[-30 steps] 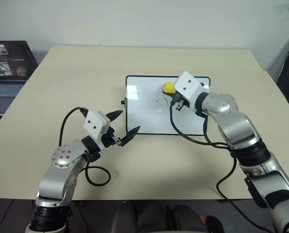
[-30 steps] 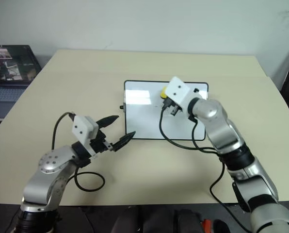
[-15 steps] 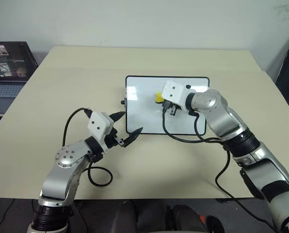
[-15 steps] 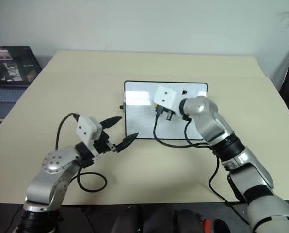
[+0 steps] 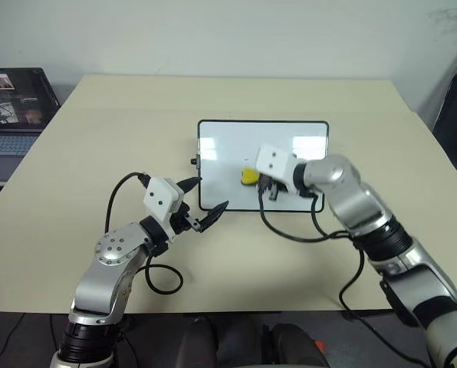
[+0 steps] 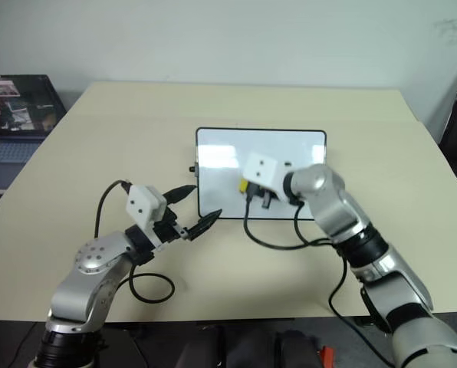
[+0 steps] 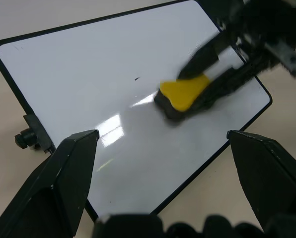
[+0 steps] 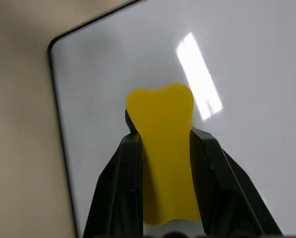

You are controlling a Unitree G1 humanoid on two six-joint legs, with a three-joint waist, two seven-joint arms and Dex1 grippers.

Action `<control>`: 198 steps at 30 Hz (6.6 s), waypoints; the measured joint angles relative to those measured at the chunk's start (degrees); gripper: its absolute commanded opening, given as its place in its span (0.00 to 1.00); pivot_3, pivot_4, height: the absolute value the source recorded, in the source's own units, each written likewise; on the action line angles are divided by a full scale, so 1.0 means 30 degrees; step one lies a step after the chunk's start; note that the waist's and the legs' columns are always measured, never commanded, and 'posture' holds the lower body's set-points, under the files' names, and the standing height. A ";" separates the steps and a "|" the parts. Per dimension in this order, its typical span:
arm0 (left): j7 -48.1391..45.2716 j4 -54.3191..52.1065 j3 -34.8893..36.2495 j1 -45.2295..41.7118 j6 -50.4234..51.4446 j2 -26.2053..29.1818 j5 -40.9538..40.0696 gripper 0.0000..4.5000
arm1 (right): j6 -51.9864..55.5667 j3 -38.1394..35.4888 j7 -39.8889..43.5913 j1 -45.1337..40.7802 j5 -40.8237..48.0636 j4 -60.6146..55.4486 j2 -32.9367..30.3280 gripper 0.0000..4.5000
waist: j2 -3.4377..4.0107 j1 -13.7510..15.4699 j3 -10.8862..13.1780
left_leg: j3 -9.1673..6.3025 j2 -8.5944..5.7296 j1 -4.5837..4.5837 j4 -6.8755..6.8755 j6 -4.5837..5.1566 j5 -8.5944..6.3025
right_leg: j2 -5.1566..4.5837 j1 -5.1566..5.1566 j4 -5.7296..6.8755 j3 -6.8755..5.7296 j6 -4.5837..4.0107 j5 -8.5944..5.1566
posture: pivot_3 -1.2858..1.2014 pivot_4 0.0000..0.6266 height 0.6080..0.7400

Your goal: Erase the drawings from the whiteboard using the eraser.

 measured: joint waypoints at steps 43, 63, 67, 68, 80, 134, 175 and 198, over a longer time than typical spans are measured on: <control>0.0009 0.0122 -0.0171 -0.0243 -0.0039 -0.0074 -0.0049 1.00 | -0.2129 -0.0377 -0.1400 -0.1598 -0.1147 0.4402 0.3960 0.22 | -0.0038 0.0070 -0.0046 | 0.0004 -0.0006 -0.0043 -0.0119 0.0042 0.0076 | -0.0109 -0.0068 -0.0054 -0.0008 0.0004 0.0053 | 0.52 0.24 1.00; -0.0075 0.0122 -0.0496 -0.0332 -0.0041 -0.0150 -0.0037 1.00 | -0.4070 0.1301 -0.2459 0.1659 -0.2084 0.4762 0.3720 0.22 | -0.0055 0.0033 -0.0058 | 0.0007 -0.0018 0.0053 -0.0106 0.0049 0.0107 | -0.0107 0.0030 -0.0037 -0.0023 -0.0003 0.0057 | 0.52 0.24 1.00; -0.0138 0.0134 -0.0500 -0.0422 -0.0050 -0.0144 -0.0040 1.00 | -0.2338 -0.0178 -0.2458 0.1685 -0.0976 0.3650 0.3765 0.22 | -0.0049 0.0072 -0.0041 | -0.0007 -0.0016 0.0011 -0.0109 0.0050 0.0110 | -0.0110 -0.0008 -0.0038 -0.0017 -0.0005 0.0062 | 0.52 0.24 1.00; -0.0165 0.0139 -0.0501 -0.0436 -0.0053 -0.0144 -0.0042 1.00 | -0.1838 -0.0815 -0.2506 0.1688 -0.0604 0.3139 0.3740 0.22 | -0.0049 0.0075 -0.0038 | -0.0004 -0.0018 -0.0007 -0.0113 0.0049 0.0109 | -0.0113 -0.0022 -0.0040 -0.0015 -0.0004 0.0063 | 0.52 0.24 1.00; -0.0388 0.0868 -0.0544 -0.0979 -0.0450 -0.0414 -0.0006 1.00 | 0.3504 -0.8316 -0.4030 1.0325 0.3942 -1.0427 0.2218 0.22 | -0.0051 0.0202 -0.0039 | 0.0034 -0.0027 -0.0064 -0.0192 -0.0008 0.0053 | -0.0108 0.0029 -0.0334 -0.0024 0.0007 0.0054 | 0.52 0.24 1.00; -0.2072 0.2182 -0.1333 -0.2012 -0.1376 -0.0745 0.0024 1.00 | 0.2117 -0.3705 -0.7247 0.5398 0.2877 -0.1966 -0.1395 0.22 | -0.0043 -0.0007 -0.0036 | 0.0078 -0.0013 0.0000 -0.0107 -0.0004 0.0054 | 0.0024 0.0018 -0.0122 0.0027 0.0011 0.0067 | 0.52 0.24 1.00; -0.1688 0.1588 -0.1282 -0.0798 -0.1330 -0.0582 0.0024 1.00 | -0.1284 -0.1089 -0.4860 0.6419 0.0247 -0.1105 -0.1296 0.22 | -0.0076 -0.0034 -0.0066 | 0.0051 -0.0008 0.0070 -0.0087 0.0073 0.0121 | -0.0002 0.0051 -0.0051 0.0036 0.0050 0.0076 | 0.52 0.24 1.00; -0.1702 0.1616 -0.1586 -0.0864 -0.1405 -0.0759 0.0057 1.00 | 0.7845 -1.2289 -0.5379 1.4191 0.5955 -1.0221 -0.2008 0.22 | -0.0047 0.0233 -0.0040 | 0.0079 -0.0033 -0.0059 -0.0171 0.0029 0.0136 | -0.0005 0.0009 -0.0266 0.0006 0.0009 0.0112 | 0.52 0.24 1.00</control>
